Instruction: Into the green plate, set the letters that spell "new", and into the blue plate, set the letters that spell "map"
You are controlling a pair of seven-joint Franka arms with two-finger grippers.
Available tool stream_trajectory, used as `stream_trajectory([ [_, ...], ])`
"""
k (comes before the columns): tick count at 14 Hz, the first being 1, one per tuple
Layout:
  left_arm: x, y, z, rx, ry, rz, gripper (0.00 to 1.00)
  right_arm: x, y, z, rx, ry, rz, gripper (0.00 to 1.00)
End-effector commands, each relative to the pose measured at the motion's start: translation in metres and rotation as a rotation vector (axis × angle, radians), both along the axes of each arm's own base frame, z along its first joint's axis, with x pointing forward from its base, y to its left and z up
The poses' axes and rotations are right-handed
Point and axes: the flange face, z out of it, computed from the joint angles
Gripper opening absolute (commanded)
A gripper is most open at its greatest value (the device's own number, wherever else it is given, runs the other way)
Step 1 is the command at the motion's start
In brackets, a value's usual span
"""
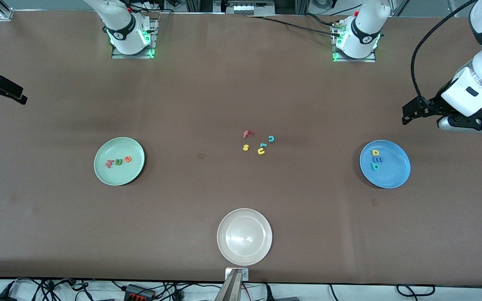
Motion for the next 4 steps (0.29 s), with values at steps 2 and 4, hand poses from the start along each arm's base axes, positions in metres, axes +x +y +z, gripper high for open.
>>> stream_trajectory([
  [2,0.0028,-0.0039,0.0062,-0.004,-0.001,0.008,1.0,-0.0035,-0.0006,0.0014,-0.007,-0.007,0.035,1.0],
  [4,0.0028,-0.0039,0.0062,-0.004,-0.001,0.008,1.0,-0.0027,-0.0024,0.0011,-0.008,-0.011,0.035,1.0],
])
